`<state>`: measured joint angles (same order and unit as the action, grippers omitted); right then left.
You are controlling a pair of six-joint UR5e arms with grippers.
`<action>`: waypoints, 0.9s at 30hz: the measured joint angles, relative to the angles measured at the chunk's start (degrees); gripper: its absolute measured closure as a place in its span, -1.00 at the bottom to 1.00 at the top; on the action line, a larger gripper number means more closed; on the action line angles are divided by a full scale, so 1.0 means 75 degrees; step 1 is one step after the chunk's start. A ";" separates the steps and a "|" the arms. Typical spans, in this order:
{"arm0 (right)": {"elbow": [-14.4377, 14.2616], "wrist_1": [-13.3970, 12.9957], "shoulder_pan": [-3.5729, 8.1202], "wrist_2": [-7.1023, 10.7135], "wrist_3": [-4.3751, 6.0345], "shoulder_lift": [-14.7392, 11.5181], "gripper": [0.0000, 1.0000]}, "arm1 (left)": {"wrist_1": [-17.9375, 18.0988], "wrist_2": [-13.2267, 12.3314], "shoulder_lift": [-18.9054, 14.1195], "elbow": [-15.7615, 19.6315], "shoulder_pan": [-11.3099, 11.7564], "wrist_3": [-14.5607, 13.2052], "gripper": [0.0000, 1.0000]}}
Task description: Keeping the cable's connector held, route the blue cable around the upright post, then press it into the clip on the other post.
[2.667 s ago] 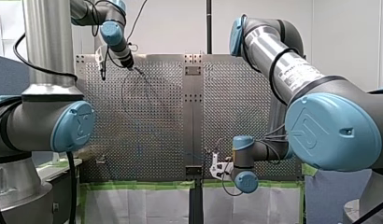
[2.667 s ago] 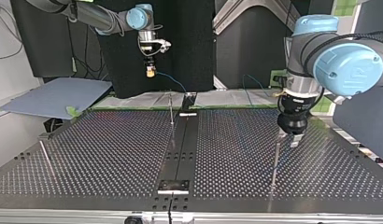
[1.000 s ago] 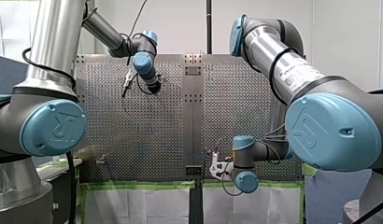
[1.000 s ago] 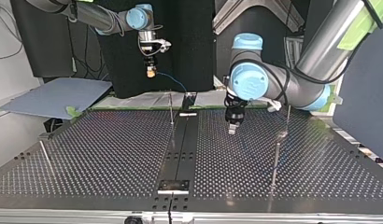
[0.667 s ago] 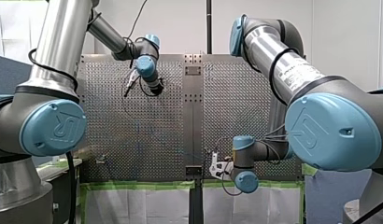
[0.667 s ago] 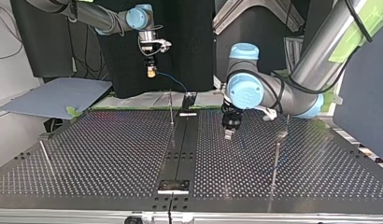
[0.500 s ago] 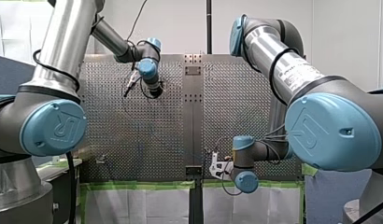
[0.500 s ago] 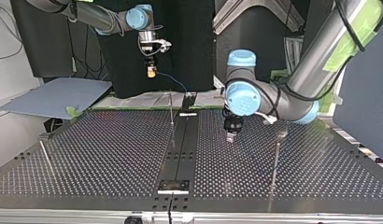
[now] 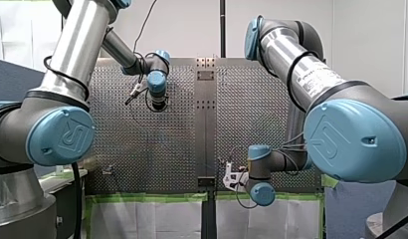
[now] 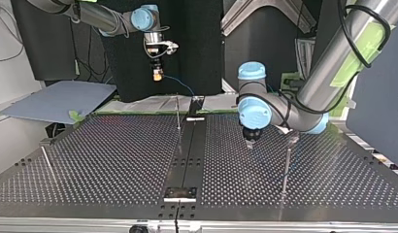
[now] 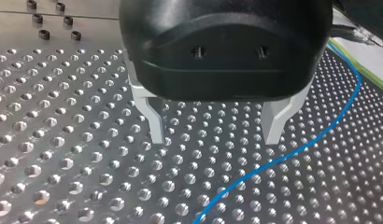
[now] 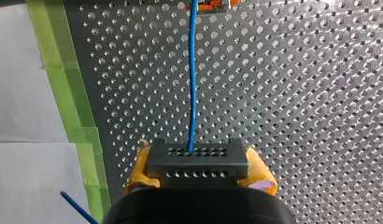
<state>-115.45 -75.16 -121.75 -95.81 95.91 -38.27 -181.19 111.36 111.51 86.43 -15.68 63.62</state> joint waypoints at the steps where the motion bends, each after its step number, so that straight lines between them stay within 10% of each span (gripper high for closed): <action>1: 0.0000 0.0001 -0.0001 0.0000 0.0000 0.0000 1.00 | 0.0015 0.0000 0.0005 -0.0018 0.0008 -0.0095 -0.98; 27: 0.0001 -0.0011 0.0003 -0.0003 0.0000 0.0000 1.00 | 0.0770 0.0540 0.0696 -0.0311 0.0087 -0.0508 -0.98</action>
<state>-115.45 -75.24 -121.73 -95.83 95.91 -38.27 -175.41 115.41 116.73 84.10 -15.02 59.81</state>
